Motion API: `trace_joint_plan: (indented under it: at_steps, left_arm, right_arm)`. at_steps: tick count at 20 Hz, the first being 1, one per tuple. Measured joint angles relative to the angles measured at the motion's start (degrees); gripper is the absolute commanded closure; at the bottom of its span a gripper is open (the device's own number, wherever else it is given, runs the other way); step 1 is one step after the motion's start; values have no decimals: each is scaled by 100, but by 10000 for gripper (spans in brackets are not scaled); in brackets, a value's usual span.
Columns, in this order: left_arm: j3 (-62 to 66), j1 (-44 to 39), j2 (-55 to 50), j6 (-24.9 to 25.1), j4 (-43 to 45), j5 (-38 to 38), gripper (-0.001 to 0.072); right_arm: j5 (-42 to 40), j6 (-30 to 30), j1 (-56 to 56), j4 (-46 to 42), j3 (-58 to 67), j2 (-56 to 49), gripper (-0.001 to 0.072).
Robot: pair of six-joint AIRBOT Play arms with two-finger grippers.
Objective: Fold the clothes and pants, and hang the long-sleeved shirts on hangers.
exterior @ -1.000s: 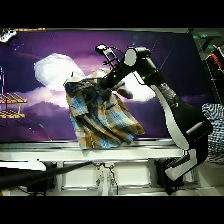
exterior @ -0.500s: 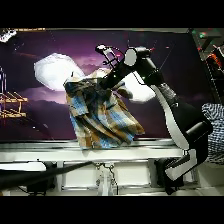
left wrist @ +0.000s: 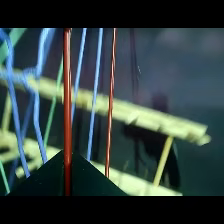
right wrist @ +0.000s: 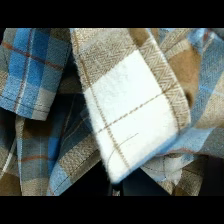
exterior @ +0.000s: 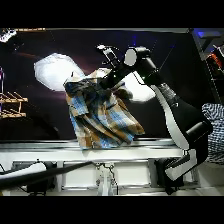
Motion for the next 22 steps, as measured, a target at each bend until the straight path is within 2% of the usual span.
trace_joint_plan:
  at_steps: [3,8,16,19,22]
  left_arm:
    - [0,-424,525,-68,37,323,692]
    - [0,-1493,1569,-741,44,448,692]
    - [-654,-4107,3405,-1351,-387,-1720,693]
    - [-951,-4905,3919,-1410,-619,-2441,693]
    - [-1346,-5591,4232,-1290,-859,-2743,692]
  right_arm:
    - [-24,-2,0,2,0,0,681]
    - [-87,-50,0,0,0,0,681]
    - [-125,-92,-160,0,0,0,681]
    - [39,-90,-219,-4,0,22,681]
    - [308,-87,-236,2,2,68,681]
